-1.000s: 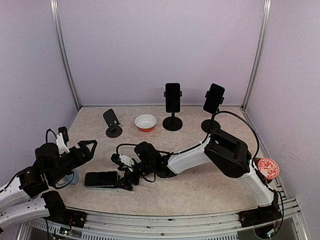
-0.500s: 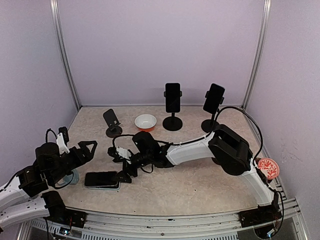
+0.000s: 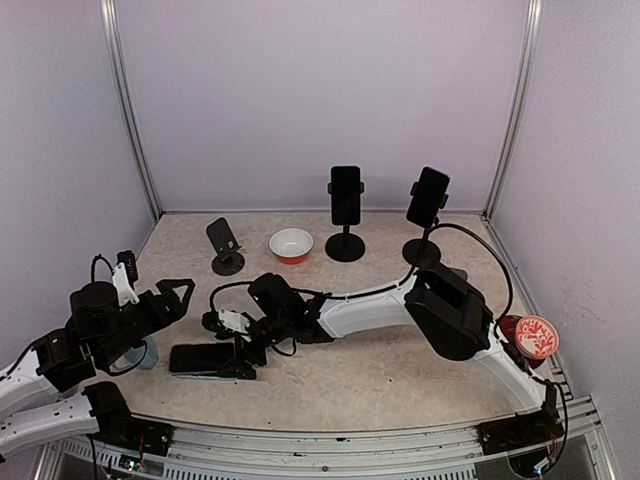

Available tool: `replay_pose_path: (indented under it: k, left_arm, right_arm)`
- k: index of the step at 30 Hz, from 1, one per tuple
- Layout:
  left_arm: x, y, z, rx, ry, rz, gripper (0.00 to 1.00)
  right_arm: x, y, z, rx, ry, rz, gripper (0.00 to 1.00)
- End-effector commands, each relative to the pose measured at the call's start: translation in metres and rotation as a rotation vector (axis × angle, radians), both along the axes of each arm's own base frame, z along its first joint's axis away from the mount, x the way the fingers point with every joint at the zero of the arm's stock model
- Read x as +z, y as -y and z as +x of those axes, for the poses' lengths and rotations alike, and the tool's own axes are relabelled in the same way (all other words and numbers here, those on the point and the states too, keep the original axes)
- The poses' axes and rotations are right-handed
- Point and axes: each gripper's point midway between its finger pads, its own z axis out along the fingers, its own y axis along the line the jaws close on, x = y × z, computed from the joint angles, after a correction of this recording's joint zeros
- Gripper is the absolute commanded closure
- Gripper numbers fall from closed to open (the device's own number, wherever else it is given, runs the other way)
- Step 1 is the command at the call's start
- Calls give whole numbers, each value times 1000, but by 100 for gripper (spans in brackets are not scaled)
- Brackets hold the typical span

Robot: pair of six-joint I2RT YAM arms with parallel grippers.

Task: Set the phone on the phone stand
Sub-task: Pick up the phone.

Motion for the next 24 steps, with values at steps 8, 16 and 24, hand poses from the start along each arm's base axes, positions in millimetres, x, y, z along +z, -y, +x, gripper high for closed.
replay_pose_path:
  k: [8,16,24]
  left_arm:
    - [11,4,0,-15,25,-20,1]
    - [9,3,-2,-17,21,-29,1]
    - [12,1,-3,-12,27,-36,1]
  right_arm:
    - [-23,-7,6,-49,36,-71,0]
    - [-30,-8,-1,-19,14,-95,4]
    - [-37,-7,-12,19,1,-115,8]
